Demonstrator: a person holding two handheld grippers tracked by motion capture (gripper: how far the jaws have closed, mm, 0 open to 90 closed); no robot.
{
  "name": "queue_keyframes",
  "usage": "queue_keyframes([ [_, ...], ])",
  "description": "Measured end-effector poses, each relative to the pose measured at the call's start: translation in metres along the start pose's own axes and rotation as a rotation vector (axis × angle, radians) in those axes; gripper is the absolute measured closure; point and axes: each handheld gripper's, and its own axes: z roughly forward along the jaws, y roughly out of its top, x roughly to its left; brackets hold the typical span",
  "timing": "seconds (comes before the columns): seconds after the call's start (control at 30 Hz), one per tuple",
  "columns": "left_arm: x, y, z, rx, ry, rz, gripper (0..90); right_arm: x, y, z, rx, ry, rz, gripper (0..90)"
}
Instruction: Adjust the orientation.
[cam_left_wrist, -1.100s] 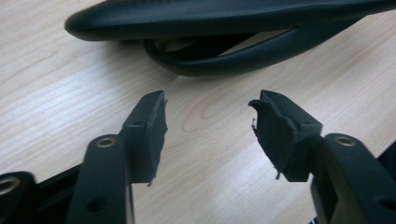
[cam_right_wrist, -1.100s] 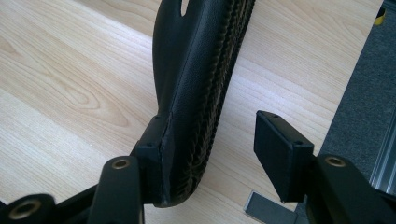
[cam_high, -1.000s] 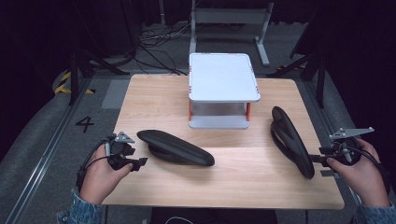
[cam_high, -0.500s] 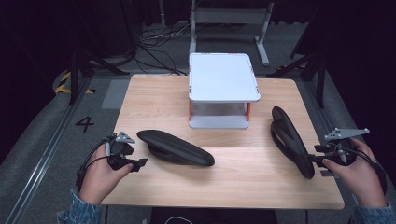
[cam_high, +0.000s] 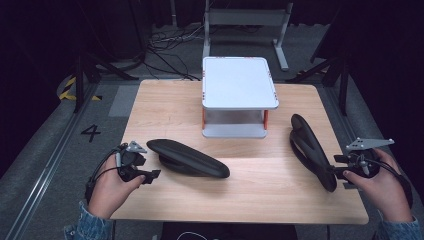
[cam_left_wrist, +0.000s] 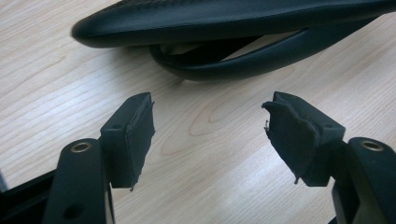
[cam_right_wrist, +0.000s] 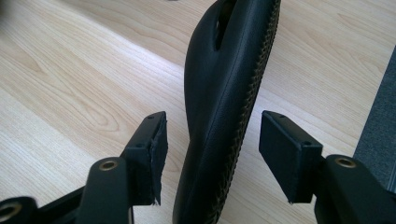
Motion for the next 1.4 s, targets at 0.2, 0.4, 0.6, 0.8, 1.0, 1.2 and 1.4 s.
queue_keyframes([
  [0.2, -0.003, 0.004, 0.005, 0.012, -0.010, 0.029, 31.7, 0.017, 0.009, -0.001, -0.040, 0.007, -0.067, 42.5],
  [0.4, -0.002, -0.001, 0.003, 0.009, -0.008, 0.015, 31.5, 0.055, 0.030, 0.015, -0.098, 0.120, -0.165, 42.3],
  [0.6, 0.004, -0.014, -0.007, -0.004, 0.017, -0.029, 31.5, 0.092, 0.050, 0.054, -0.110, 0.195, -0.302, 38.1],
  [0.8, 0.007, -0.029, -0.015, 0.000, 0.034, -0.066, 31.4, 0.129, 0.067, 0.093, -0.136, 0.275, -0.420, 37.2],
  [1.0, 0.012, -0.042, -0.022, -0.005, 0.048, -0.107, 31.2, 0.159, 0.081, 0.114, -0.148, 0.356, -0.478, 36.8],
  [1.2, 0.017, -0.045, -0.022, -0.004, 0.057, -0.123, 31.0, 0.187, 0.087, 0.129, -0.148, 0.377, -0.553, 35.3],
  [1.4, 0.016, -0.041, -0.017, 0.004, 0.044, -0.108, 30.7, 0.208, 0.087, 0.141, -0.093, 0.334, -0.525, 30.2],
])
